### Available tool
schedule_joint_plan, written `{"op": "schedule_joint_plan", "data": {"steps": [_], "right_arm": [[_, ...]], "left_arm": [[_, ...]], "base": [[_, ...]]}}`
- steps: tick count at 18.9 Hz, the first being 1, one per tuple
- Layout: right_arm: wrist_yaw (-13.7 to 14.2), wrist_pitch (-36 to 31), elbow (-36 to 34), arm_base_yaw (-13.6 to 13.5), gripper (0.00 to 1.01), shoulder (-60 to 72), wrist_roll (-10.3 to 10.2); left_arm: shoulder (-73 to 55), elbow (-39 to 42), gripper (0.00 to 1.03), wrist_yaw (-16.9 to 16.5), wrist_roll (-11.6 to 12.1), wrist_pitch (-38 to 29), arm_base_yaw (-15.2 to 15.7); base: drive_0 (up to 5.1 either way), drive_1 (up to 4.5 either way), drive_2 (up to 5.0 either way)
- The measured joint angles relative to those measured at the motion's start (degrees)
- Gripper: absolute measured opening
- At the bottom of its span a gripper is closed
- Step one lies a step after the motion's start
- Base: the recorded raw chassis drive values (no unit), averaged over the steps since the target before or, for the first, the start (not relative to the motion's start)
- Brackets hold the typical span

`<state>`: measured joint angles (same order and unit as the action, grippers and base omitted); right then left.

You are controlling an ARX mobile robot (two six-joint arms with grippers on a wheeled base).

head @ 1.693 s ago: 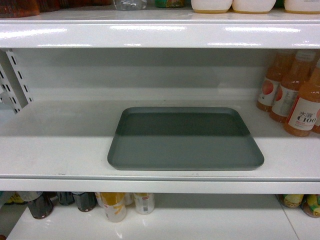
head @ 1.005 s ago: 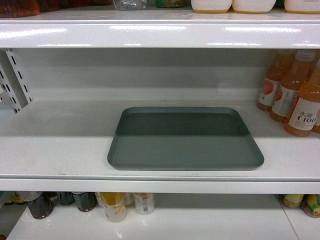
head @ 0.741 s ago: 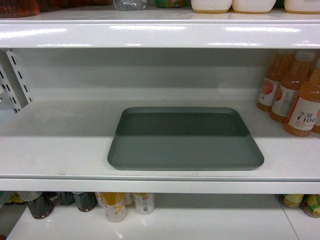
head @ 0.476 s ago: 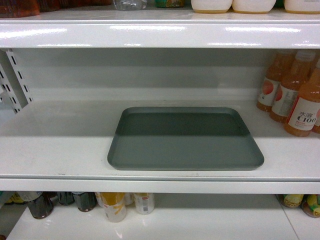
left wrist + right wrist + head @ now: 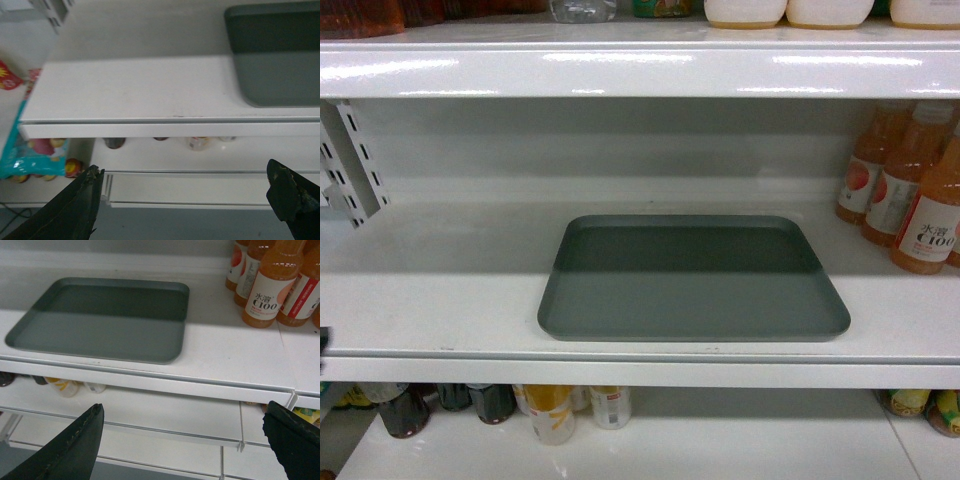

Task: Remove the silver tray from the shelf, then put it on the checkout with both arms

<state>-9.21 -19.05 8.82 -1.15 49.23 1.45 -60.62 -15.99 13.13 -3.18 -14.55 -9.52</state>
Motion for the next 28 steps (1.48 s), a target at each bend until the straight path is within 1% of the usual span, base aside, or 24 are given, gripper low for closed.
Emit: {"op": "schedule_joint_plan", "data": {"steps": [1, 2, 3, 4, 5, 6, 7, 9, 14, 16, 20, 21, 22, 23, 24, 25, 27, 28], "right_arm": [[0.81, -5.2, 2.14, -0.46, 0.98, 8.87, -0.11], [1.14, -9.62, 5.09, -1.27, 0.98, 18.34, -0.39], [1.27, -12.15, 7.89, -1.99, 0.98, 25.53, -1.01], [1.88, -13.27, 10.47, -2.64, 0.98, 30.99, -1.53], [2.34, -14.21, 13.75, -3.02, 0.98, 37.0, -2.1], [2.6, -13.46, 17.2, -3.45, 0.98, 42.14, -2.78], [3.28, -14.05, 20.37, -3.85, 0.98, 46.86, -3.41], [4.61, -13.77, 27.39, -4.17, 0.98, 54.69, -4.72], [8.96, -10.03, 42.07, -4.04, 0.98, 68.76, -5.99], [9.88, -8.26, 47.25, -4.04, 0.98, 73.07, -6.08], [11.04, -4.28, 55.52, -4.37, 0.98, 79.1, -6.14], [11.39, -1.84, 58.27, -4.92, 0.98, 80.78, -6.38], [11.61, 1.6, 62.01, -6.54, 0.98, 83.1, -6.97], [12.68, 5.79, 65.57, -7.61, 0.98, 85.0, -8.11], [13.35, 6.95, 66.71, -7.74, 0.96, 85.37, -8.35], [14.19, 7.04, 67.69, -7.85, 0.87, 85.79, -8.31], [15.06, 7.87, 68.61, -7.87, 0.75, 86.29, -8.28], [14.88, 8.7, 69.16, -7.87, 0.67, 86.58, -8.31]], "left_arm": [[-8.44, -2.91, 0.98, -1.9, -0.52, -3.69, -0.55], [-17.07, -7.21, 0.98, -3.58, -1.4, -5.09, -1.64], [-23.32, -10.56, 0.98, -4.5, -2.1, -5.38, -2.69], [-28.04, -13.2, 0.98, -4.68, -2.93, -5.35, -3.39], [-33.27, -16.52, 0.98, -5.7, -4.11, -5.49, -4.0], [-37.97, -19.89, 0.98, -5.51, -4.52, -6.01, -4.44], [-41.97, -23.28, 0.98, -5.46, -5.42, -6.01, -4.79], [-48.35, -29.27, 0.98, -5.55, -6.14, -5.29, -5.27], [-58.47, -40.81, 0.98, -4.79, -7.82, -2.4, -4.87], [-60.83, -43.95, 0.98, -4.61, -8.41, -1.01, -4.42], [-64.78, -49.35, 0.98, -4.44, -8.63, 2.62, -3.76], [-66.31, -50.75, 0.98, -4.5, -8.57, 3.85, -3.78], [-68.35, -52.54, 0.98, -3.87, -8.57, 5.64, -4.13], [-69.64, -54.62, 0.98, -3.74, -8.79, 7.3, -4.48], [-69.9, -55.15, 0.98, -3.72, -8.83, 7.85, -4.52], [-70.1, -55.54, 0.97, -3.74, -9.05, 8.26, -4.52], [-70.51, -56.35, 0.85, -3.82, -9.99, 8.81, -4.52], [-70.64, -56.48, 0.79, -4.04, -10.36, 8.87, -4.52]], "base": [[0.0, 0.0, 0.0], [0.0, 0.0, 0.0], [0.0, 0.0, 0.0], [0.0, 0.0, 0.0], [0.0, 0.0, 0.0], [0.0, 0.0, 0.0], [0.0, 0.0, 0.0], [0.0, 0.0, 0.0], [0.0, 0.0, 0.0], [0.0, 0.0, 0.0], [0.0, 0.0, 0.0], [0.0, 0.0, 0.0], [0.0, 0.0, 0.0], [0.0, 0.0, 0.0], [0.0, 0.0, 0.0], [0.0, 0.0, 0.0], [0.0, 0.0, 0.0], [0.0, 0.0, 0.0]]}}
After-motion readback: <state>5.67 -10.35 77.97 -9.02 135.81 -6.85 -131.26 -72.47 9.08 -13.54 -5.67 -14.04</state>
